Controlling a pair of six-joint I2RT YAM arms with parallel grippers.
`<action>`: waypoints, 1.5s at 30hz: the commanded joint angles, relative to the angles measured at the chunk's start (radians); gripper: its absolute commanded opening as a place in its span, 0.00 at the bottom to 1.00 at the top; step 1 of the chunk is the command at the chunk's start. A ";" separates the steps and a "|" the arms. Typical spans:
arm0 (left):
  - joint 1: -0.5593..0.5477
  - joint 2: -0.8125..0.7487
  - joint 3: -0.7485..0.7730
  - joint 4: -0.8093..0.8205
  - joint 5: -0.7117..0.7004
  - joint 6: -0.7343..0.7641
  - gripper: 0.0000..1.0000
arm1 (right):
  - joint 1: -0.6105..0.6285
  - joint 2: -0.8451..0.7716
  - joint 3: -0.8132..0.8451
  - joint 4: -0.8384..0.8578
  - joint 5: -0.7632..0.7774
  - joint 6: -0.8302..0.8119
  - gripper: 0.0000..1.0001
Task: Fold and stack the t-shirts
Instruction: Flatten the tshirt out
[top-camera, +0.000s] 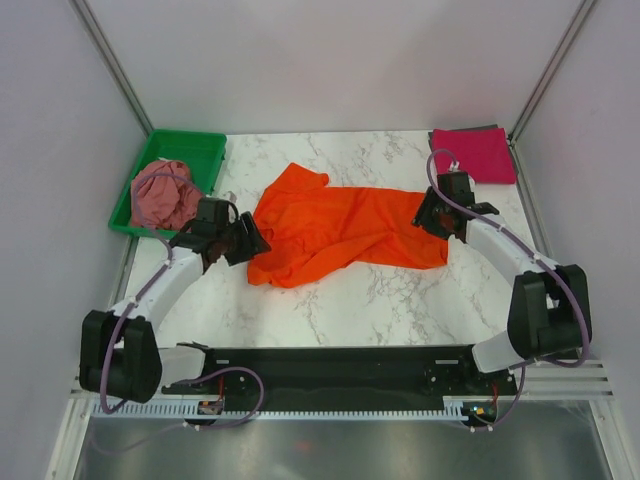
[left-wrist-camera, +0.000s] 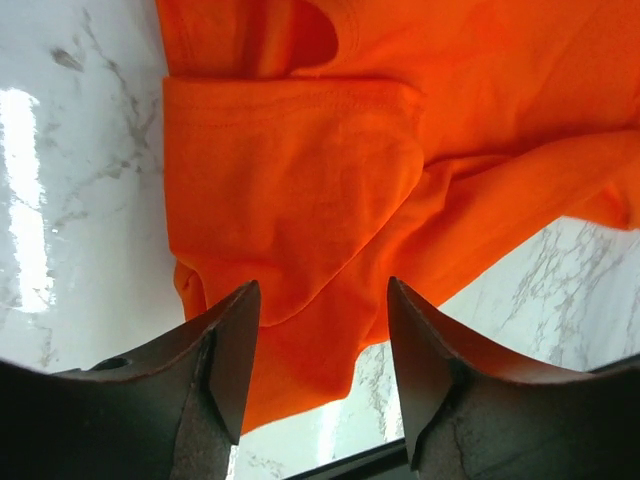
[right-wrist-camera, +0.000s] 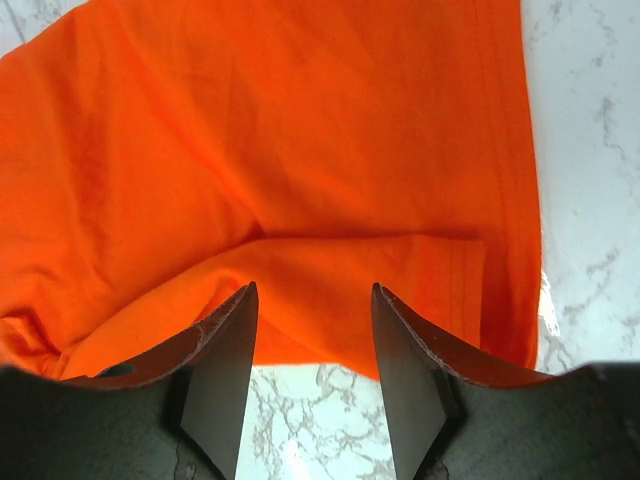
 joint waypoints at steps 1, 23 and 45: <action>-0.007 0.094 -0.011 0.040 0.118 -0.004 0.60 | 0.008 0.092 0.057 0.021 0.012 -0.019 0.57; 0.047 -0.028 0.137 0.027 -0.070 0.040 0.59 | 0.037 -0.118 -0.061 0.034 -0.013 -0.081 0.57; 0.105 0.936 0.801 -0.033 0.116 0.249 0.50 | -0.279 0.614 0.540 -0.081 -0.130 -0.223 0.60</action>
